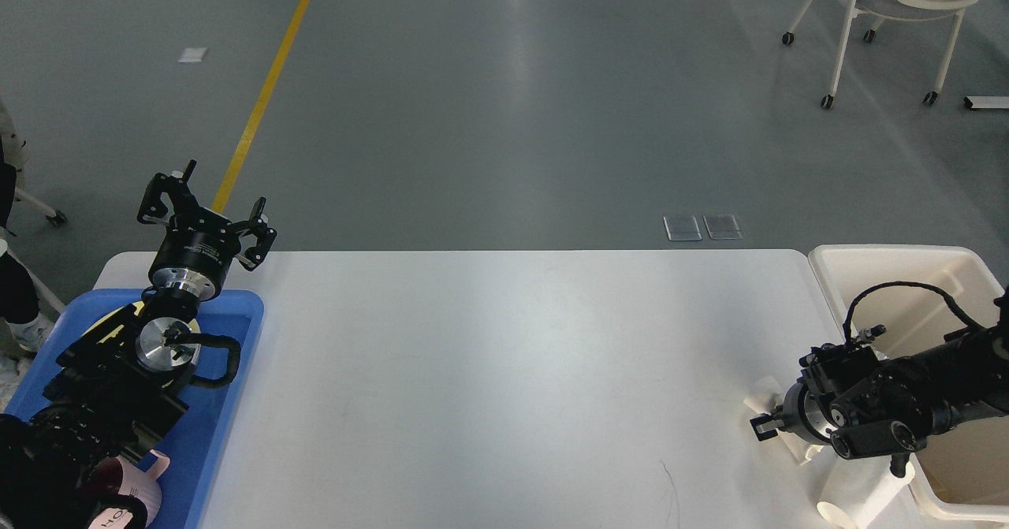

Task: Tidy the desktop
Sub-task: 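Lower the right gripper onto the white paper cup beside the bin, then lift the paper cup and carry it over the white bin, then lower the paper cup into the white bin and release it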

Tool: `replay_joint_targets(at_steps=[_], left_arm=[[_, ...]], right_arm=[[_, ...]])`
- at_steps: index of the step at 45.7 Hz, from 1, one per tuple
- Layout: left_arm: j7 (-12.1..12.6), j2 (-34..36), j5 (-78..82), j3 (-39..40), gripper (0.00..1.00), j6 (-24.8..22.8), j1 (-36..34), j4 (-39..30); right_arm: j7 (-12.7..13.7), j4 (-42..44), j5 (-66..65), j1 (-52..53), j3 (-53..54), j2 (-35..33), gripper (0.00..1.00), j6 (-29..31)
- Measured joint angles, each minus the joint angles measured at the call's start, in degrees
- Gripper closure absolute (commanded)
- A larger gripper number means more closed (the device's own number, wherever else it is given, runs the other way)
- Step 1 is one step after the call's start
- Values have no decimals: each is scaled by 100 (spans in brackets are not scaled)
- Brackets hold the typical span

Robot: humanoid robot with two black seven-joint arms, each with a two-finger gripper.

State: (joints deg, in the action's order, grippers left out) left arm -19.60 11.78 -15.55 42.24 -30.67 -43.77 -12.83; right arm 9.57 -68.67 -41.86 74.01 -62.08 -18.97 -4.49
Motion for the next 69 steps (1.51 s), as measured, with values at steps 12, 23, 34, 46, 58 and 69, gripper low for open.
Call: replay_joint_targets(at_steps=[12,23,34,46,58,69], left_arm=[[0,0,1,0,0,0,0,0],[0,0,0,1,1,0,0,0],[-1,0,1,3,0,0,9,0],[-1,0,0,3,0,0,9,0],[-3,0,-2,3,0,0,7,0],[-3,0,-1,3,1,0,7,0]], right_arm=[[-19,-1448,520,1655,33,-372,100,540],[23,-1942,3551,3967,585,-594,100,2759],[366,-1961,5383,6125,576,-223,100,4634],[516,-1902,5316,6106,94,97,100,4186],[520,-711,4418,3730,-1104,-57,100,2308],[512,767,4402,1452,-1309,-493,100,555]])
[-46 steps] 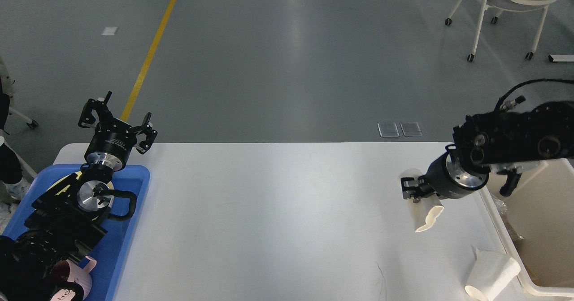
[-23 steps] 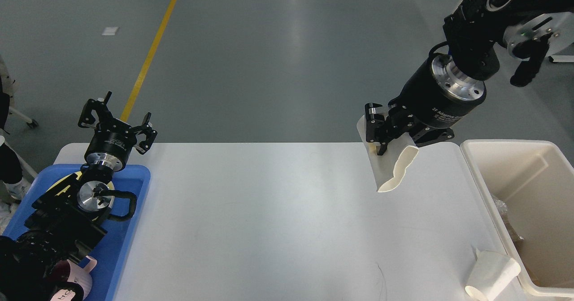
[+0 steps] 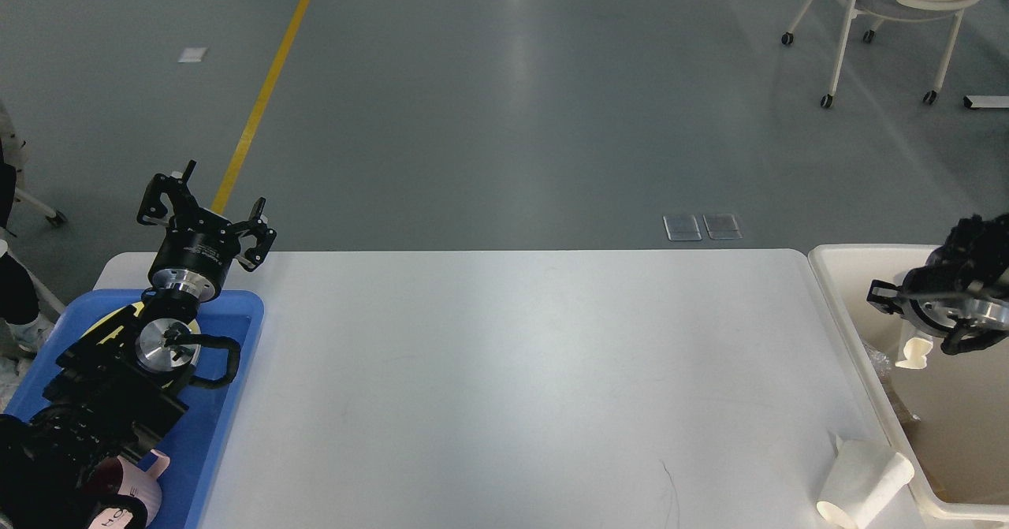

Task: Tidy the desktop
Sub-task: 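Lower the paper cup into the white bin and release it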

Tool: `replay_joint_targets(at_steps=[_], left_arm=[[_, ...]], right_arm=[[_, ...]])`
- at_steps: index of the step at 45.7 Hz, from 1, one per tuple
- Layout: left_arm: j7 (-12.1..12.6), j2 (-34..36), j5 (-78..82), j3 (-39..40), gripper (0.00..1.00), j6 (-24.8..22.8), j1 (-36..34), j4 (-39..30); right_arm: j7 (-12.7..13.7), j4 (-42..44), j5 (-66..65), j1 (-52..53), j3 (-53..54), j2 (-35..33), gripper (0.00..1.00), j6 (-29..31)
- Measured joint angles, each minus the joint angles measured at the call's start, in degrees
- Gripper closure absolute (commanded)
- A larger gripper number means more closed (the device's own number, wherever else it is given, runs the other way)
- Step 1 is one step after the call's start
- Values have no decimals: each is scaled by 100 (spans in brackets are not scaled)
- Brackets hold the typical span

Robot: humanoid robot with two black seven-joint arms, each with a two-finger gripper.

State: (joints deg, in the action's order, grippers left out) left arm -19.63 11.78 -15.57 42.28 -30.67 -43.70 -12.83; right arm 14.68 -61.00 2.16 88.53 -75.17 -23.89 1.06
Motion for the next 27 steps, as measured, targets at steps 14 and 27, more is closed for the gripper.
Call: replay_joint_targets(at_steps=[14,27], left_arm=[[0,0,3,-1,1,0,0,0],[4,0,3,-2,1,0,0,0]], right_arm=[[69,4421,20,-3616,654,260,100,-800],[63,5653,22,-4520,1823,600,0,-797]])
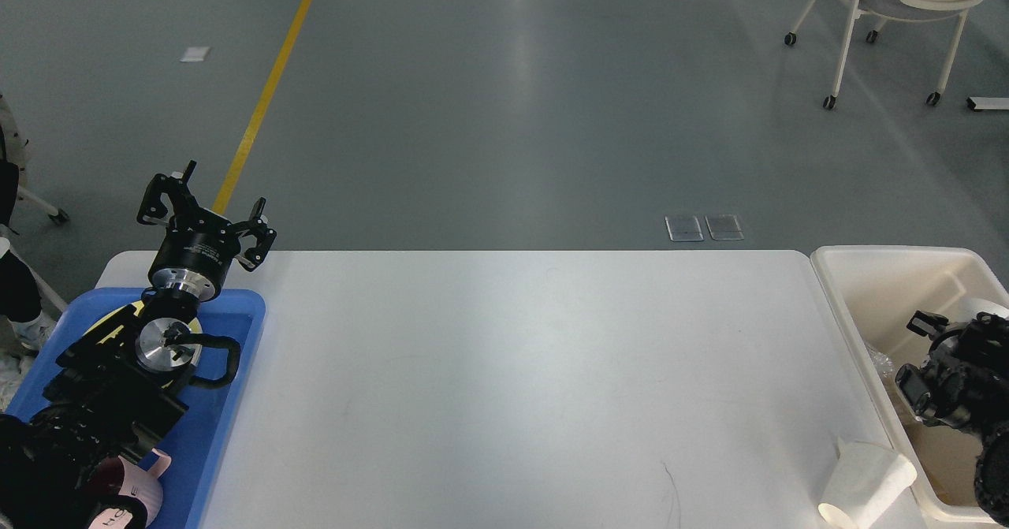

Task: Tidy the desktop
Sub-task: 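Lower the paper cup into the white bin and release it, then raise the right gripper out of the white bin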

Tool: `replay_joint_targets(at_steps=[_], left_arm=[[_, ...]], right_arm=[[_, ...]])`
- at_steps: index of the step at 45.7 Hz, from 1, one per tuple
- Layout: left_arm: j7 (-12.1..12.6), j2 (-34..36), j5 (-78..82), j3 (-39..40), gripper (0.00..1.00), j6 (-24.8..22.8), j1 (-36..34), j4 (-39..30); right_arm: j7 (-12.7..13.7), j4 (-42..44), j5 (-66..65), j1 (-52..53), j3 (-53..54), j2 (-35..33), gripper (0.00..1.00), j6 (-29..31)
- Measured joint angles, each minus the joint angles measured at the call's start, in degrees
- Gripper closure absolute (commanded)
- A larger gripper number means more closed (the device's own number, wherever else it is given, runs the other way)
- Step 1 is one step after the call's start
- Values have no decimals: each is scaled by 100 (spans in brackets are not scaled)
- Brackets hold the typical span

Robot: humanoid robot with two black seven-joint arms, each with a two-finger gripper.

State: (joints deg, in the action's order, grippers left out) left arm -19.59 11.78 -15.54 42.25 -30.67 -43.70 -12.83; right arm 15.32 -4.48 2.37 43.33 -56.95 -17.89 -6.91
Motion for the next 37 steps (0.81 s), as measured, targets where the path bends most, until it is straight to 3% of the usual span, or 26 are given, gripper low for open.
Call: replay_joint_targets(at_steps=[17,37], left_arm=[[0,0,0,-7,0,0,0,0],[-4,0,0,-6,0,0,-6,0]], right_arm=[[-2,1,1,38,326,145,0,69],[5,4,-7,995,627,340,0,931]])
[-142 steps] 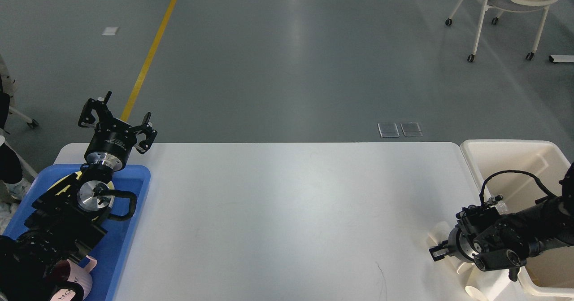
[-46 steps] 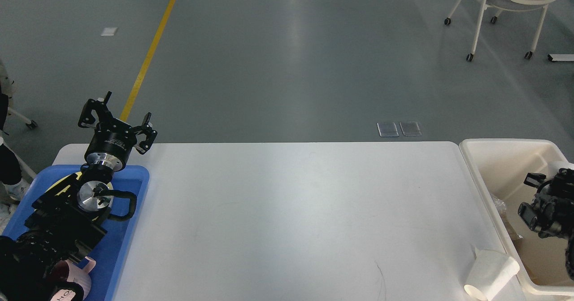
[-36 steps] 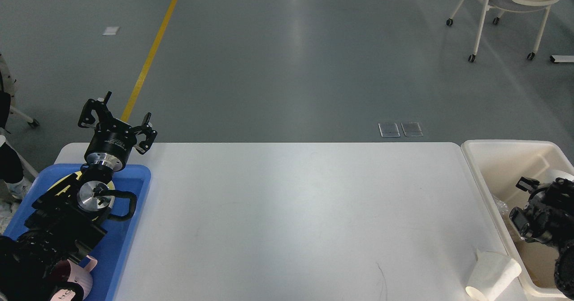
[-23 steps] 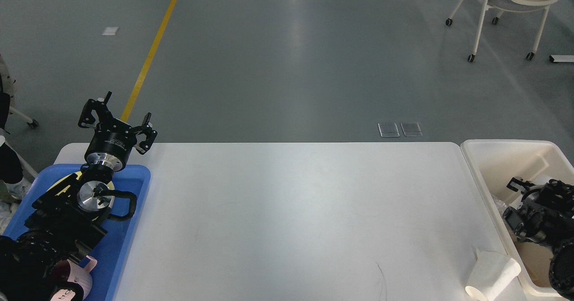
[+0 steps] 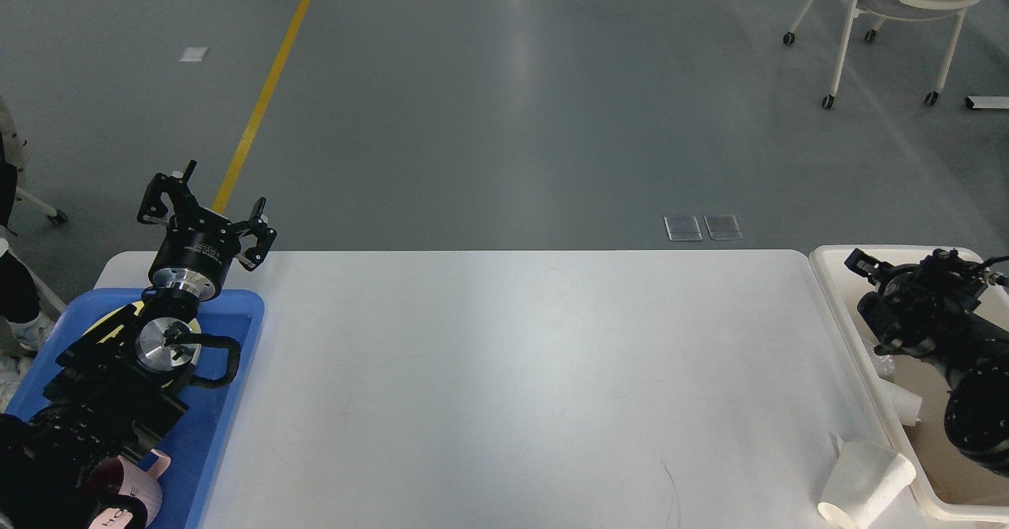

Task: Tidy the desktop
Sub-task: 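Raise the right gripper out of the white bin, then lower the right gripper onto the second white paper cup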

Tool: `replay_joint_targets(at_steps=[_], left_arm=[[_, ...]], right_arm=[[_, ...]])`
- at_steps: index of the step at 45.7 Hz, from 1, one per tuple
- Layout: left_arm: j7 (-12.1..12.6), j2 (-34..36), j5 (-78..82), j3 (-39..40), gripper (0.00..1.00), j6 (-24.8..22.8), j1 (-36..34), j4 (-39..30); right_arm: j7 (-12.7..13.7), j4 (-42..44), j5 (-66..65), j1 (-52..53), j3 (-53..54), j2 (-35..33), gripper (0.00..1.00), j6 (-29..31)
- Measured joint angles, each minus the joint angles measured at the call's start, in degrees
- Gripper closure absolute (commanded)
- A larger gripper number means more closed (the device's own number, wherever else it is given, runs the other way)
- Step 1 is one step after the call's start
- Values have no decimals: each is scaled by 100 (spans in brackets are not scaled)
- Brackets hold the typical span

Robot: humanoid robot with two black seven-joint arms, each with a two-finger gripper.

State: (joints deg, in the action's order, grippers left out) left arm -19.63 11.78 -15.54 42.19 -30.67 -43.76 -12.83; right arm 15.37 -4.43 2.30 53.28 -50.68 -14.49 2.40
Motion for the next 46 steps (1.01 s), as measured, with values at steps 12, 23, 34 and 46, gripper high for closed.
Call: replay_joint_targets(at_steps=[12,23,34,46], left_arm=[[0,0,-3,6,1,0,0,0],[5,0,-3,7,0,0,0,0],[4,0,-3,3,1,0,4,0],[4,0,-2,7,1,0,7,0]], right_arm=[[-66,-864,-3,1526,5,-253,0,1407],[-36,-4864,-538,4071,27,-1094,0,1657],[40,-8145,-939,6307,-23,-896,0,1781],[102,-8684,310,7277,-51,10,0,2647]])
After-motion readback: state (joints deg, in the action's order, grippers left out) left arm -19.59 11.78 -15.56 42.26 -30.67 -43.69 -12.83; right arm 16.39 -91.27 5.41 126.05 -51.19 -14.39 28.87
